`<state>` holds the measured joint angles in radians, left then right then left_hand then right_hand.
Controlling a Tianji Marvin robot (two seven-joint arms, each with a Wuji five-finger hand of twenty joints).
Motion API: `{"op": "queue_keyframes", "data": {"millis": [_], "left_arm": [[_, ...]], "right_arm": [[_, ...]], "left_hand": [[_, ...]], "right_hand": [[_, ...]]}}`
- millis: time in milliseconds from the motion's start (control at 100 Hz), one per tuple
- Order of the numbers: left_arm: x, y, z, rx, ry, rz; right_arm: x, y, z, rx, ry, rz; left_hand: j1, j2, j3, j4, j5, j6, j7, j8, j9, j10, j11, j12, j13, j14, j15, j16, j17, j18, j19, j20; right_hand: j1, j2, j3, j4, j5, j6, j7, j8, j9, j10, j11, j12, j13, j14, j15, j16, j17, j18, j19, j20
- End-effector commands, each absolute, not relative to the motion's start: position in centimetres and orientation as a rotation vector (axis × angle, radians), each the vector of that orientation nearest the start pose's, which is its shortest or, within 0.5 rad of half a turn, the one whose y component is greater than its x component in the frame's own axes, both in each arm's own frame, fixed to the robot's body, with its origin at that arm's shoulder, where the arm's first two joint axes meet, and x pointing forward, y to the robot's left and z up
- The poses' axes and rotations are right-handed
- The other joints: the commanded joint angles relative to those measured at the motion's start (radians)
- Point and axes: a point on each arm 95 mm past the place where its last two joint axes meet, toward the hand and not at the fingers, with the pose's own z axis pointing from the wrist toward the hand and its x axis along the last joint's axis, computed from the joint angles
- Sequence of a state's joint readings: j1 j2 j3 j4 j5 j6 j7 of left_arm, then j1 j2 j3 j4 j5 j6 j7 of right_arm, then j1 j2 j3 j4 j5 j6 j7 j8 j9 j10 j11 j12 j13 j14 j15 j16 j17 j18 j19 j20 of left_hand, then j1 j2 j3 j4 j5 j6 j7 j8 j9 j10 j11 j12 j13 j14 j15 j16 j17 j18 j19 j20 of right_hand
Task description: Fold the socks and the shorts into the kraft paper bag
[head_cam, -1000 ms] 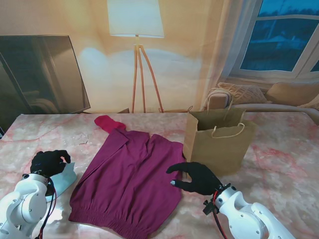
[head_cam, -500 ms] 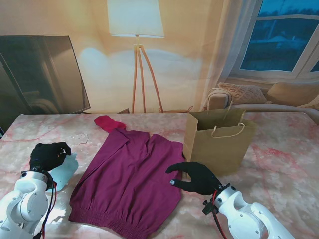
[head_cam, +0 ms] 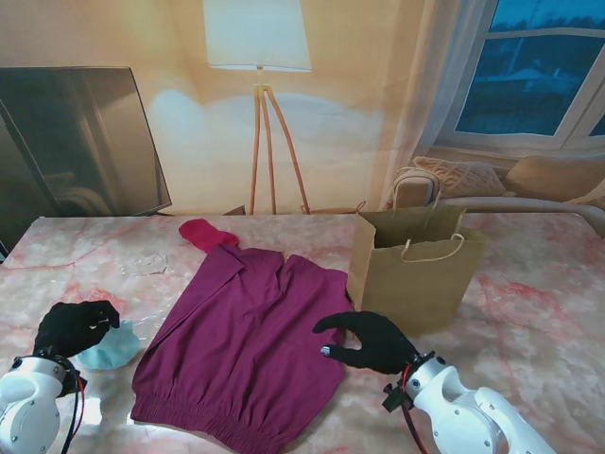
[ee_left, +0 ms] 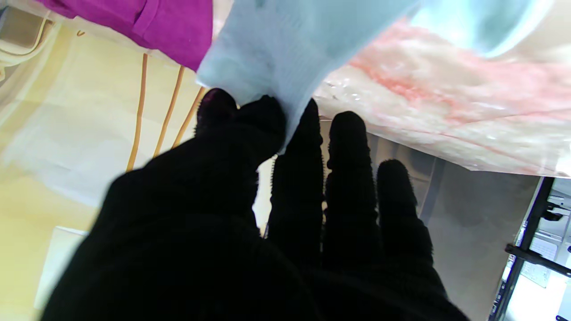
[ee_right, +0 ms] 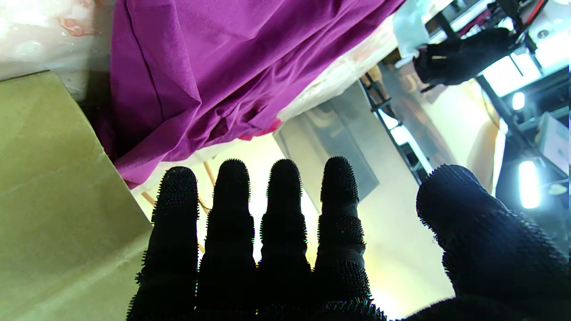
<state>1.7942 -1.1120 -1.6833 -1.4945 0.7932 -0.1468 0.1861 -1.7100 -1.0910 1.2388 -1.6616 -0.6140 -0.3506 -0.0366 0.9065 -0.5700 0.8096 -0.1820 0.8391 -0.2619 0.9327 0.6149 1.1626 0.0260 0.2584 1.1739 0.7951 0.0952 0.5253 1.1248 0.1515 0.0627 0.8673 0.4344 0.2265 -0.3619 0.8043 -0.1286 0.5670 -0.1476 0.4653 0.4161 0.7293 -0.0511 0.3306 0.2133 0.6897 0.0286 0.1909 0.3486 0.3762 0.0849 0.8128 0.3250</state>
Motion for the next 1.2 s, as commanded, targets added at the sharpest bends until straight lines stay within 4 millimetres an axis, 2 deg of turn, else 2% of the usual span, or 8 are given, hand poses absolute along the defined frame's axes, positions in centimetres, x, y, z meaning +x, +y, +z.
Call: {"op": "queue_keyframes", "data": {"millis": [0,370,550,750,960,1010,1080,1190], "left_arm": [[34.1,18.9,-35.4,-1.494,1.026,-1.366],[32.8,19.6,-35.1,-1.450,0.910,-1.404],[32.8,18.8,-34.1,-1.415,0.901,-1.443],[33.2,18.3,-33.1,-1.422,0.923,-1.467],[34.0,18.3,-33.1,-1.479,0.938,-1.460],[34.2,18.3,-33.3,-1.490,0.943,-1.450],[34.2,18.3,-33.6,-1.506,0.974,-1.425],[34.3,18.2,-33.8,-1.513,1.030,-1.391]], "right_arm": [[34.4,2.9,-33.4,1.411,1.479,2.046],[33.6,3.7,-33.7,1.408,1.504,2.054],[33.3,3.5,-33.5,1.400,1.502,2.051],[33.0,3.3,-33.3,1.387,1.489,2.061],[33.1,3.1,-33.5,1.403,1.476,2.061],[33.1,3.0,-33.5,1.405,1.475,2.060],[33.1,3.0,-33.5,1.409,1.475,2.061],[33.3,3.1,-33.6,1.413,1.474,2.063]], "left_hand": [[0.096,0.036,-0.019,-0.005,0.008,-0.030,0.013,0.040,-0.007,-0.164,0.020,0.010,-0.039,-0.026,-0.033,0.000,-0.024,0.009,-0.016,0.010],[0.104,0.039,-0.026,-0.003,-0.002,-0.031,0.018,0.069,-0.012,-0.167,0.020,0.021,-0.051,-0.021,-0.026,0.014,-0.044,0.054,-0.028,0.033],[0.070,-0.009,0.033,-0.009,0.035,0.035,-0.053,-0.099,-0.007,-0.114,0.002,-0.036,-0.023,-0.018,-0.042,-0.027,0.008,0.071,0.004,0.069],[0.049,-0.057,0.054,0.004,0.076,0.062,-0.094,-0.238,-0.005,-0.087,-0.024,-0.121,-0.004,-0.031,-0.074,-0.100,0.043,0.063,0.006,0.063],[0.080,-0.068,0.029,0.022,0.069,0.113,-0.138,-0.300,-0.031,-0.045,-0.027,-0.137,0.017,-0.006,-0.089,-0.141,0.082,0.040,0.018,0.051],[0.087,-0.065,0.024,0.025,0.006,0.149,-0.237,-0.272,-0.030,-0.035,-0.007,-0.117,0.046,0.012,-0.070,-0.125,0.102,0.043,0.043,0.048],[0.106,-0.042,0.001,0.028,-0.085,0.257,-0.447,-0.322,-0.050,-0.050,0.008,-0.076,0.051,0.018,-0.059,-0.087,0.109,0.035,0.046,0.042],[0.181,0.048,-0.063,0.024,-0.128,0.383,-0.573,-0.369,-0.122,-0.019,0.054,0.057,-0.006,0.040,-0.059,0.018,0.063,0.042,0.006,0.026]], "right_hand": [[-0.007,0.015,-0.017,0.051,-0.002,-0.025,0.007,0.009,0.011,0.006,0.011,0.012,0.003,0.000,0.010,0.017,-0.005,-0.010,0.027,0.028],[-0.006,0.017,-0.020,0.051,0.004,-0.034,0.011,0.011,0.011,0.008,0.012,0.012,0.001,-0.001,0.009,0.017,-0.006,-0.011,0.027,0.027],[-0.007,0.018,-0.022,0.051,0.008,-0.037,0.014,0.013,0.012,0.007,0.011,0.012,0.002,-0.001,0.010,0.017,-0.006,-0.011,0.027,0.027],[-0.008,0.019,-0.024,0.051,0.005,-0.039,0.012,0.012,0.012,0.006,0.010,0.011,0.003,0.001,0.010,0.017,-0.005,-0.010,0.027,0.027],[-0.007,0.019,-0.024,0.051,0.004,-0.038,0.011,0.011,0.012,0.008,0.010,0.011,0.003,0.002,0.010,0.017,-0.005,-0.010,0.027,0.027],[-0.007,0.019,-0.025,0.051,0.004,-0.040,0.011,0.011,0.013,0.007,0.010,0.011,0.003,0.000,0.010,0.017,-0.005,-0.009,0.027,0.027],[-0.007,0.019,-0.025,0.051,0.002,-0.039,0.010,0.011,0.012,0.007,0.008,0.010,0.003,0.003,0.010,0.017,-0.005,-0.008,0.027,0.027],[-0.007,0.020,-0.026,0.052,0.002,-0.042,0.011,0.011,0.012,0.007,0.009,0.010,0.002,0.004,0.009,0.017,-0.005,-0.007,0.028,0.027]]}}
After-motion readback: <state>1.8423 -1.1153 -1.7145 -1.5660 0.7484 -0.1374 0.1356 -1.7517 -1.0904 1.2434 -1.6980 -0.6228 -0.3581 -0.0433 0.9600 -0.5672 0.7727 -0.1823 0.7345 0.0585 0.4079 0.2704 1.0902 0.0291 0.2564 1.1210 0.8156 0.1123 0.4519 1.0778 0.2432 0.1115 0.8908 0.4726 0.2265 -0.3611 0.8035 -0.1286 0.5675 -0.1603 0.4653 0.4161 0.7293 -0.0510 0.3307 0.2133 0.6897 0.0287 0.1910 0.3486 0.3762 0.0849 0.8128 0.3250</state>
